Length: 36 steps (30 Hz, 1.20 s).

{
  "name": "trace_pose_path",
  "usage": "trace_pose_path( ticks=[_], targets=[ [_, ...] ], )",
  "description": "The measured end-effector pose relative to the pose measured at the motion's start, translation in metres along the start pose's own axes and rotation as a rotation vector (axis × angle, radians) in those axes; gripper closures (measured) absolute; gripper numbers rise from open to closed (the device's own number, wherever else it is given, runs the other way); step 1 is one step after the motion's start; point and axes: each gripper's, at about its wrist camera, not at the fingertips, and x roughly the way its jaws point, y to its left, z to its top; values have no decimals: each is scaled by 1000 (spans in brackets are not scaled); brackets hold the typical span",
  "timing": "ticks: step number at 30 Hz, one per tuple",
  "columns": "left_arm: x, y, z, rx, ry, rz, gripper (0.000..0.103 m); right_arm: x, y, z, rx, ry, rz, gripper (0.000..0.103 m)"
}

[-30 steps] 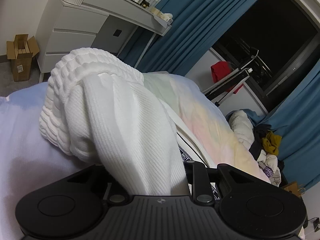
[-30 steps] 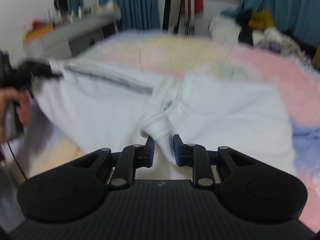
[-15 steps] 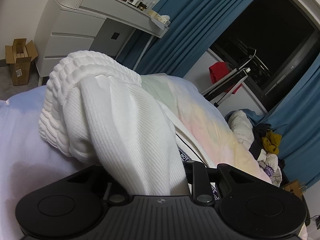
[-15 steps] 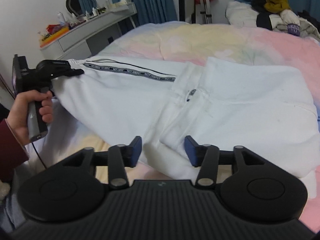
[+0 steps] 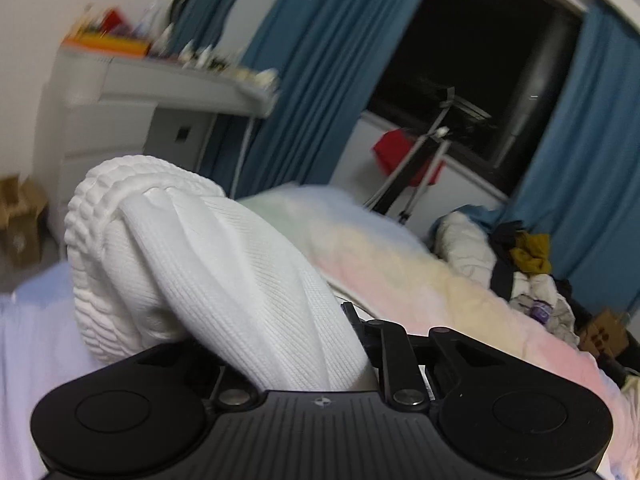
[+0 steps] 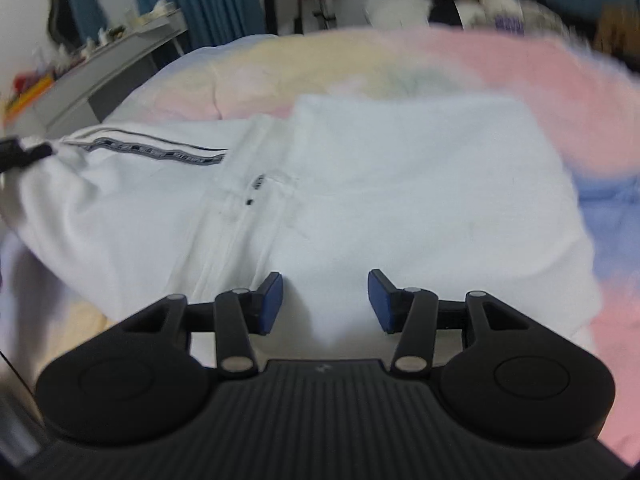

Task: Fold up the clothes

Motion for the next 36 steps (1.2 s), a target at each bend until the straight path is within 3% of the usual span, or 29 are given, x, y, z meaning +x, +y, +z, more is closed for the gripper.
trace_pose_path(
  ticks=[4,10,21,23,28,36],
  targets=[
    [-19,-53,7,94,-82,-37,85,-25,-23,13,137,-78,69,53],
    [-47,-160,2,180,-198,-133,85,-73,-60,20,228,-241,-11,53],
    [-49,-367,-125,403,-241,-297,82,-105,-191,1,716,-338,53,51],
    [-37,-389,-162,471,-198,-309,83,-107,-206,-3,761,-349,70,51],
    [-19,-416,-224,592,-97,-324,83,-116,-212,-2,717,-382,114,51],
    [-13,-429,-261,724,-50,-365,78,-92,-210,8,661,-331,173,51]
  ],
)
